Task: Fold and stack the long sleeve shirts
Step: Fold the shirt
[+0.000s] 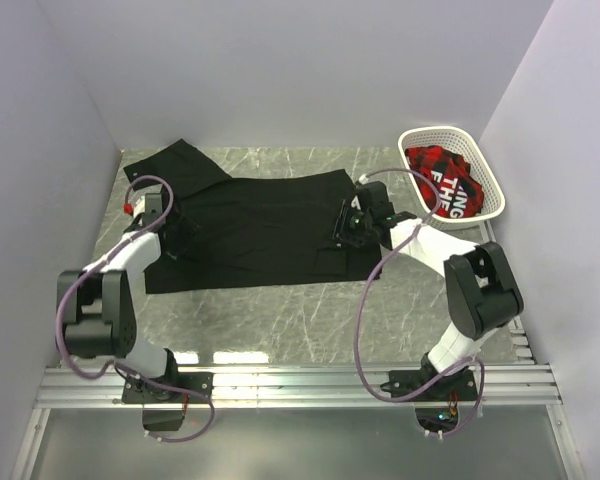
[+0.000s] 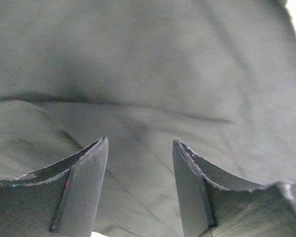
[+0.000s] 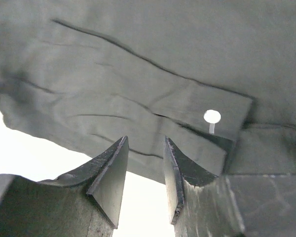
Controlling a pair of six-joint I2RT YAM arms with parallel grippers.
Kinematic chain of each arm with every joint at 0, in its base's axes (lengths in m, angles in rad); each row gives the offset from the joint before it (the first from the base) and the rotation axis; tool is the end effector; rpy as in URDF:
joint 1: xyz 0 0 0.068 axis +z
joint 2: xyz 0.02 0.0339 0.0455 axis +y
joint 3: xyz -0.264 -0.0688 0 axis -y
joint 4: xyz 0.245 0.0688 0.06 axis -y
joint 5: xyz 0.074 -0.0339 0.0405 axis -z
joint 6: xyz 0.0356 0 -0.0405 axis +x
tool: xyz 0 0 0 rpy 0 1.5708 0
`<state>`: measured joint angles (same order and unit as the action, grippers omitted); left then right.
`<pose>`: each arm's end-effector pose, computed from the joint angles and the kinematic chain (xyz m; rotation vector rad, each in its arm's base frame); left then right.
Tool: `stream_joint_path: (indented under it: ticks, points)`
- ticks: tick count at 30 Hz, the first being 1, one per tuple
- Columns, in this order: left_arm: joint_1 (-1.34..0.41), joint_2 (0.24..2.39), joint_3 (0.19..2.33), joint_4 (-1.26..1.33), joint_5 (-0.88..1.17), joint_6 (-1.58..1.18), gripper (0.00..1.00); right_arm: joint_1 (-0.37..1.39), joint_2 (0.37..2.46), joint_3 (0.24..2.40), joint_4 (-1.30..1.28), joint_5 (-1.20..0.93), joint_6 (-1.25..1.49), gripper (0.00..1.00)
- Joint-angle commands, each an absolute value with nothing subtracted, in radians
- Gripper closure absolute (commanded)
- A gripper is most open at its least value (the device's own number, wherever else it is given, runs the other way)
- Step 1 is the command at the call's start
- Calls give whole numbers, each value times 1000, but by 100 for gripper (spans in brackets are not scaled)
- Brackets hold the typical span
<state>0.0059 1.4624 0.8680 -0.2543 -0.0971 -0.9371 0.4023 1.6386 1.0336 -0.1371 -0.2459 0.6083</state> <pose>0.3003 0.0052 0.2063 -1.1469 2.1510 -0.3074 0.3219 0.1464 0.2135 0.1179 2.4179 0.7760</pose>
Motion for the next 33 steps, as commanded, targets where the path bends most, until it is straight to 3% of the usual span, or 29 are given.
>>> stream_joint_path:
  ticks: [1, 6, 13, 18, 22, 29, 33]
  points:
    - [40, 1537, 859, -276, -153, -939, 40, 394, 1706, 1045, -205, -248, 609, 58]
    - [87, 1598, 853, -327, -140, -962, 39, 390, 1775, 1037, -282, -218, 614, 59]
    - [101, 1514, 888, -414, -210, -911, 34, 387, 1727, 1035, -333, -106, 565, 59]
    - [97, 1398, 931, -440, -261, -801, 21, 461, 1655, 1107, -357, -34, 485, 58]
    - [74, 1333, 960, -462, -327, -715, 1, 567, 1650, 1196, -360, -2, 416, 51]
    - [-18, 1175, 913, -420, -382, -582, 1, 731, 1827, 1434, -405, 66, 324, 32]
    - [-51, 1140, 884, -402, -391, -565, 1, 793, 1940, 1556, -445, 89, 284, 31]
